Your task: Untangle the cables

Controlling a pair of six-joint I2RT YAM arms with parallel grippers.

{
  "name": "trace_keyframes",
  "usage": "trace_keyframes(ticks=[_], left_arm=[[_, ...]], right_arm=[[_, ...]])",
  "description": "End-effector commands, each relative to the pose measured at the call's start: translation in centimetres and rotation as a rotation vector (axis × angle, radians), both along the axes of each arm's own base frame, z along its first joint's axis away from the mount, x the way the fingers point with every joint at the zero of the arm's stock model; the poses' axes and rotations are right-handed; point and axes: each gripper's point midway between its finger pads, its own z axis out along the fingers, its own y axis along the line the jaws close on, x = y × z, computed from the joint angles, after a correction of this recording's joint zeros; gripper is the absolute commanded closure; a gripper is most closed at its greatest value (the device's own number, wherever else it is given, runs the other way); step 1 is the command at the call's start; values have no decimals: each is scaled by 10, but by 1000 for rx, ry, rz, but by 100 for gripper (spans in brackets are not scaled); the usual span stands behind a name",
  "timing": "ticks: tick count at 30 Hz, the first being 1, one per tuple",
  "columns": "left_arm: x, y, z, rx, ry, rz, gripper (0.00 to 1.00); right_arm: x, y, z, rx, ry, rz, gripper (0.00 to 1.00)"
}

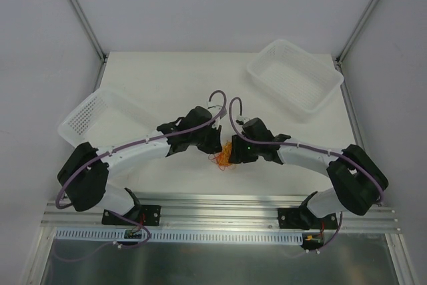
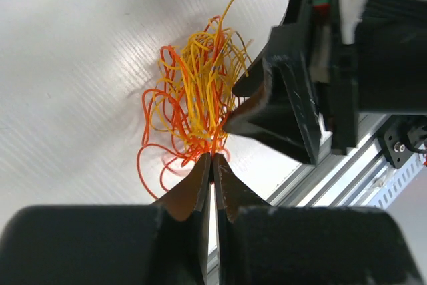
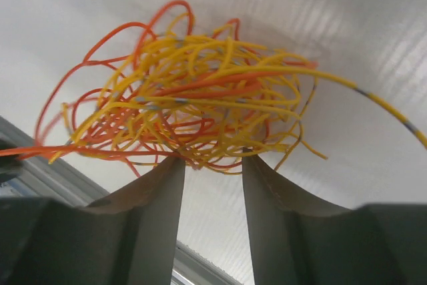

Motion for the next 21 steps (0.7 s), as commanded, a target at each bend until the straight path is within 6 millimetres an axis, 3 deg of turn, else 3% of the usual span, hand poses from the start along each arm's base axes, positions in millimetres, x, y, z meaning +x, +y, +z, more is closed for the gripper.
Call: trace_keyframes(ticks=[1, 4, 9, 16, 21], left_arm=[[13, -3, 44, -99, -106, 58, 100], [20, 12, 54, -129, -114, 115, 100], [31, 44, 66, -179, -124, 212, 100], [34, 93, 63, -164, -142, 332, 100], [36, 122, 80, -139, -236, 385, 100]], right_arm=[[11, -14, -8, -89, -17, -93, 59], [9, -32, -14, -163, -19, -130, 76], [16, -61, -16, -257, -46, -214, 86], [19, -106, -4, -364, -77, -318, 91], [28, -138, 17, -377, -102, -418, 91]])
